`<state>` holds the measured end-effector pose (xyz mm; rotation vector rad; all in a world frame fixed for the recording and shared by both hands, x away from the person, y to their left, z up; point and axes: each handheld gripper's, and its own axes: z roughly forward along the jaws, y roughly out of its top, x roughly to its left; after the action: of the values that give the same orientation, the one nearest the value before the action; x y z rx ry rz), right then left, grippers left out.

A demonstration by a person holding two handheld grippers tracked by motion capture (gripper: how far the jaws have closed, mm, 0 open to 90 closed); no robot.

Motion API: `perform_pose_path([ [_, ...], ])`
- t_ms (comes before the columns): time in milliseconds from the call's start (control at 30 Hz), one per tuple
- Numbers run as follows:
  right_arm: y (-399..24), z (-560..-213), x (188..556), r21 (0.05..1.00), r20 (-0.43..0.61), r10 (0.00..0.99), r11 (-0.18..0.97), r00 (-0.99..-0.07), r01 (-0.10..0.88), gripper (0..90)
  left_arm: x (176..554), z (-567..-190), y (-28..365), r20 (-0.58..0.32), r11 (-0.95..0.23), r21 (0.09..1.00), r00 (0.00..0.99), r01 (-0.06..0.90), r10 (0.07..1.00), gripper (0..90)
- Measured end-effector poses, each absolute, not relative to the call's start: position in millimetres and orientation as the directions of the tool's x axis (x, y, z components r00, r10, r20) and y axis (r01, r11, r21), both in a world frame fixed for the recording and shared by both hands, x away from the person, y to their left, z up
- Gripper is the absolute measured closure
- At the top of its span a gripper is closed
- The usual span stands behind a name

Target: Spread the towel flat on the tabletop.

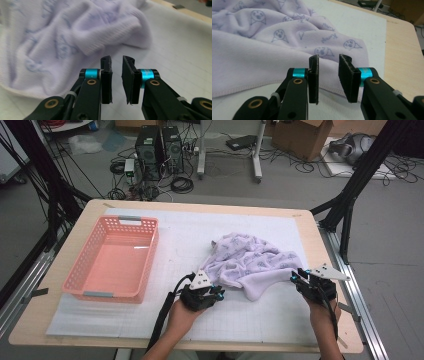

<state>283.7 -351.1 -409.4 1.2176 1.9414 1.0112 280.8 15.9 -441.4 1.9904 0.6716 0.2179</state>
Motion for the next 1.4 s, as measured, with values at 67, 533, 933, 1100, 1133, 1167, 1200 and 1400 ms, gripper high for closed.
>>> perform_pose_path([
  [67, -350, -409, 282, 0.855, -0.106, 0.917, 0.282, -0.384, 0.435, 69.3, 278, -444, 9, -0.123, -0.379, 0.853, 0.844, 0.359, 0.521, 77.1],
  [533, -349, -412, 281, 0.852, -0.097, 0.913, 0.281, -0.395, 0.441, 69.8, 317, -448, -69, -0.073, -0.442, 0.813, 0.820, 0.379, 0.568, 62.6],
  [933, -350, -412, 279, 0.855, -0.091, 0.913, 0.276, -0.398, 0.438, 70.2, 318, -449, -86, -0.071, -0.484, 0.786, 0.835, 0.384, 0.546, 84.6],
  [1100, -354, -415, 278, 0.854, -0.081, 0.915, 0.268, -0.394, 0.446, 70.2, 314, -445, -58, -0.101, -0.466, 0.785, 0.827, 0.407, 0.553, 85.0],
  [1133, -355, -415, 278, 0.852, -0.080, 0.915, 0.268, -0.395, 0.449, 70.2, 313, -445, -49, -0.110, -0.456, 0.788, 0.823, 0.414, 0.557, 85.0],
  [1167, -355, -416, 278, 0.851, -0.081, 0.915, 0.270, -0.396, 0.450, 70.1, 313, -445, -40, -0.125, -0.441, 0.790, 0.817, 0.425, 0.563, 85.0],
  [1200, -355, -416, 278, 0.850, -0.079, 0.914, 0.270, -0.398, 0.452, 69.8, 312, -445, -31, -0.135, -0.434, 0.788, 0.811, 0.436, 0.570, 85.0],
  [1400, -360, -417, 278, 0.839, -0.066, 0.904, 0.279, -0.421, 0.468, 67.3, 304, -448, 27, -0.216, -0.364, 0.778, 0.762, 0.512, 0.610, 85.0],
])
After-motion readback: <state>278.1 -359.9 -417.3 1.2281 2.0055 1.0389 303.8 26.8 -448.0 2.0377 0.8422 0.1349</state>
